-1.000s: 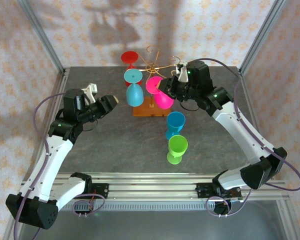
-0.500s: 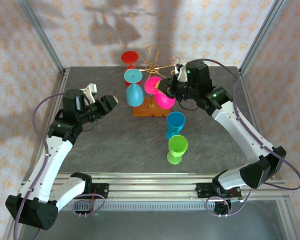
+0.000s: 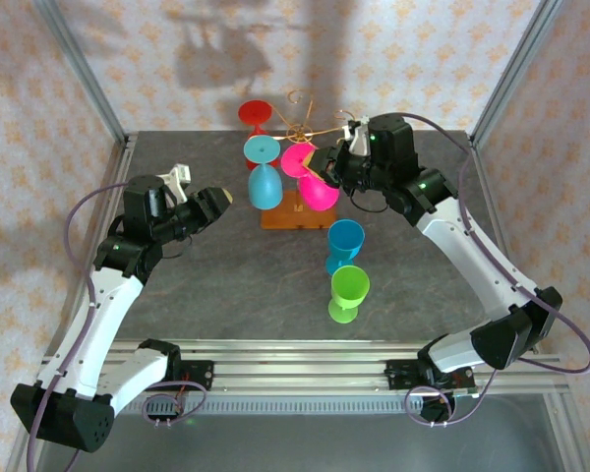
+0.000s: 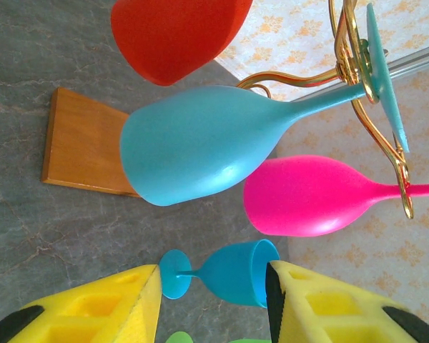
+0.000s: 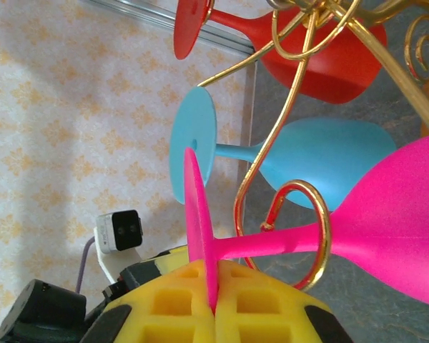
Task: Take the wine glass off the wine glass rack
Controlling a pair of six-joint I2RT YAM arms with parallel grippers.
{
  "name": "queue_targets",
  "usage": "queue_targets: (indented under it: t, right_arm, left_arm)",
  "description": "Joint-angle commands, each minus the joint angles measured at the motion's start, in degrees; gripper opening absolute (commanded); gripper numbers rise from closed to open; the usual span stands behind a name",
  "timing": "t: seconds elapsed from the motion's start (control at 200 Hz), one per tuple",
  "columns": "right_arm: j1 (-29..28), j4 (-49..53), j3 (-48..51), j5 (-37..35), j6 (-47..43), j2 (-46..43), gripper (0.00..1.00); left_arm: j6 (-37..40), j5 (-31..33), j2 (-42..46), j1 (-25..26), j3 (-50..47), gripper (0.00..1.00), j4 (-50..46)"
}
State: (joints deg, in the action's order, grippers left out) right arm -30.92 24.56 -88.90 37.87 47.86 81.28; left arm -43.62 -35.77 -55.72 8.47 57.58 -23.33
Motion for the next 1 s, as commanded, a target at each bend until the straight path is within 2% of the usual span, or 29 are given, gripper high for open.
queue_targets:
  t: [0.0, 0.996]
  right_arm:
    - [0.3, -3.5, -2.4, 1.3, 1.4, 0.0, 0.0]
    - [0.3, -3.1, -1.6, 2.8, 2.1, -0.1, 0.0]
  left_arm:
    - [0.5, -0.4, 1.1, -0.5, 0.7, 0.43, 0.2]
    - [0.8, 0.4, 2.0, -0.5, 0.0, 0.43, -0.5]
